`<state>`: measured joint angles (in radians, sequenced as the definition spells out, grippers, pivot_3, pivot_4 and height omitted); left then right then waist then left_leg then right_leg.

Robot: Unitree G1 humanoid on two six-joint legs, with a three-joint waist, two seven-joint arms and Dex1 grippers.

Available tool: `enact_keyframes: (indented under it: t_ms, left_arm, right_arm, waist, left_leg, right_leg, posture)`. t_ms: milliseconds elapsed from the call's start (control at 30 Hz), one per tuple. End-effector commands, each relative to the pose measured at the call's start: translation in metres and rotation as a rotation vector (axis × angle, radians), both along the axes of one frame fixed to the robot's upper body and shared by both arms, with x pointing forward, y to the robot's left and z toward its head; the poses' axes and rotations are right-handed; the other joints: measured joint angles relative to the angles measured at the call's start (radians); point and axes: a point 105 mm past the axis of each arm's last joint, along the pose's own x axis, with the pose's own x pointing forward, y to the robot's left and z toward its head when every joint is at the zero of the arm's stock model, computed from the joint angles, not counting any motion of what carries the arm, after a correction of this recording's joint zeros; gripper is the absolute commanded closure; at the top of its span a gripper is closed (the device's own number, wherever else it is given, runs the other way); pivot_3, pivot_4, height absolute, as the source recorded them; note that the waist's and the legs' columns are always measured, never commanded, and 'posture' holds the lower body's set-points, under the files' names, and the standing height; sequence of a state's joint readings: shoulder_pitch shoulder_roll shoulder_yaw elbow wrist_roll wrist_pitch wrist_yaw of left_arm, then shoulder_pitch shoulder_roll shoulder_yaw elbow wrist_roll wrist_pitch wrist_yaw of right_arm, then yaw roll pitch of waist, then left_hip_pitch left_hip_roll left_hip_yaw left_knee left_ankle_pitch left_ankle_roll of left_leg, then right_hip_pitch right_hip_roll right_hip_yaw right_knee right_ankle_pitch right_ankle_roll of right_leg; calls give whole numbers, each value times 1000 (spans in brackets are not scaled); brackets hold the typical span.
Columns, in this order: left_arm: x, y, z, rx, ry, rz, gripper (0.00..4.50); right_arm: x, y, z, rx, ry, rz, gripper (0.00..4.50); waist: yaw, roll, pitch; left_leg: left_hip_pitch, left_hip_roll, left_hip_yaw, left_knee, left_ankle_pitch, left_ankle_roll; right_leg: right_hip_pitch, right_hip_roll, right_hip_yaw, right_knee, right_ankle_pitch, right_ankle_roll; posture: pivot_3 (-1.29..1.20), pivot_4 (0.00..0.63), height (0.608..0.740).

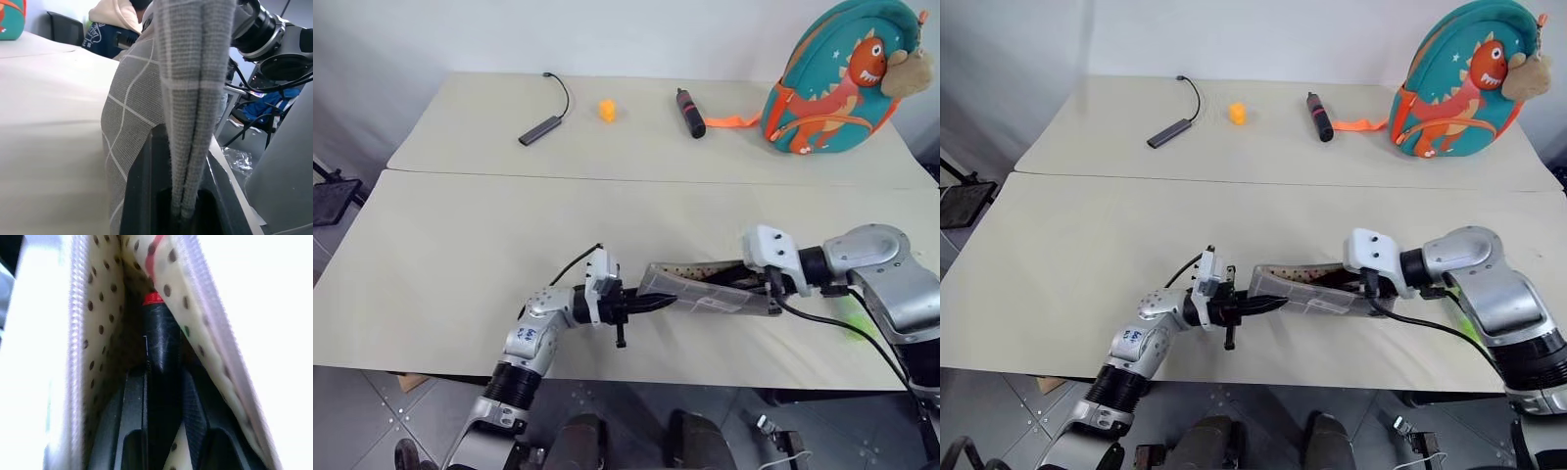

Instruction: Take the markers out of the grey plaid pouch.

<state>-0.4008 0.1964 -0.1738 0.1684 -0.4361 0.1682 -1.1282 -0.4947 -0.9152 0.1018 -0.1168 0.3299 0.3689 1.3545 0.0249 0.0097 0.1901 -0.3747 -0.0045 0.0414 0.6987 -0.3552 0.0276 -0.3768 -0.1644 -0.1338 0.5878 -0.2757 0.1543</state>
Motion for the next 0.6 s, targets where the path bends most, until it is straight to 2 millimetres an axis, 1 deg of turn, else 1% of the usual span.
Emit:
enact_keyframes:
  t_ms: [33, 167, 300, 467, 567, 600]
  left_arm:
    - [-3, 6, 2, -12, -9, -1, 4500]
    - [-2, 5, 3, -14, -10, -3, 4500]
    - [-2, 4, 4, -15, -10, -5, 4500]
    - [-2, 4, 4, -16, -8, -2, 4500]
    - [-2, 4, 4, -15, -7, -2, 4500]
    - [-2, 4, 4, -16, -7, -2, 4500]
  right_arm:
    - [-7, 1, 25, 121, -48, 46, 3921]
    - [-21, 27, 33, 218, -33, 147, 3921]
    - [-30, 43, 37, 269, -30, 213, 3921]
    - [-31, 50, 57, 411, -16, 208, 3921]
    - [-31, 52, 73, 492, 10, 196, 3921]
    - [-32, 52, 80, 531, 25, 193, 3921]
  waist:
    - [0, 0, 0]
    - [-3, 0, 0]
    - [0, 0, 0]
    - [1, 0, 0]
    - [0, 0, 0]
    - [0, 0, 0]
  left_leg:
    - [0, 0, 0, 0, 0, 0]
    - [0, 1, 0, 0, 0, 0]
    - [0, 0, 0, 0, 0, 0]
    - [0, 0, -1, 0, 0, 0]
    - [0, 0, -1, 0, 0, 0]
    - [0, 0, -1, 0, 0, 0]
  right_leg:
    - [0, 0, 0, 0, 0, 0]
    - [0, 0, 0, 0, 0, 0]
    - [0, 0, 0, 0, 0, 0]
    - [0, 0, 0, 0, 0, 0]
    - [0, 0, 0, 0, 0, 0]
    - [0, 0, 0, 0, 0, 0]
  posture:
    - [0, 150, 740]
    - [0, 150, 740]
    - [0, 150, 740]
    - [0, 150, 740]
    - [0, 150, 740]
    - [0, 150, 740]
